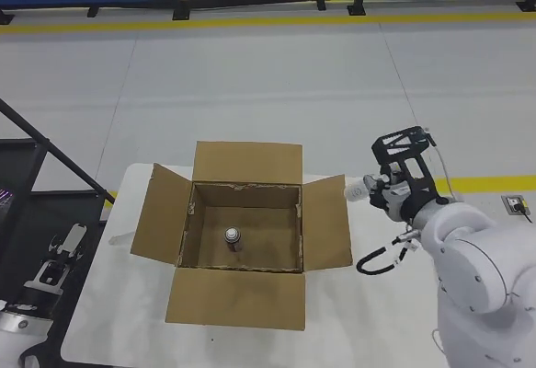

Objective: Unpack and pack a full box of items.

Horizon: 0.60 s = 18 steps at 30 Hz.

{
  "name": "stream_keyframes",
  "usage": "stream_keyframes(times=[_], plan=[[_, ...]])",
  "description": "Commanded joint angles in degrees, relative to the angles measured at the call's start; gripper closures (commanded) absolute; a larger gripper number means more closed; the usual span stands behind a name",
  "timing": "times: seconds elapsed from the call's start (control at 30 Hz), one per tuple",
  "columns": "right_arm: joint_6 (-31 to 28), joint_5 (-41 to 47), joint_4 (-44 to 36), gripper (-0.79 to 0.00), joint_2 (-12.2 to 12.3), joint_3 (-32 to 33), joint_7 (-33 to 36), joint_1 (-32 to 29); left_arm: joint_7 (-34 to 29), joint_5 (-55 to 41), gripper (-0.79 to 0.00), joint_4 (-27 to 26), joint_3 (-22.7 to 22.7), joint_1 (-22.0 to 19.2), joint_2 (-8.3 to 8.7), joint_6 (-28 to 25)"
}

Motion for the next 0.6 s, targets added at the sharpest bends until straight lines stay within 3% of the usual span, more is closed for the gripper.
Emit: stream_keyframes(times=[0.0, 0.27, 0.57], plan=[[0.8, -0.6, 1.0, 0.000, -0.3, -4.5, 0.3, 1.9, 0.0, 0.0, -0.785, 0.0, 0.0, 0.0, 0.00, 0.0], [4.6, -1.9, 11.3, 0.000, -2.3, -21.1, -1.1, 7.7, 0.0, 0.0, -0.785, 0.0, 0.0, 0.0, 0.00, 0.0], [9.0, 1.8, 32.8, 0.000, -5.6, -32.1, -10.0, 12.7, 0.0, 0.0, -0.785, 0.0, 0.0, 0.0, 0.00, 0.0]])
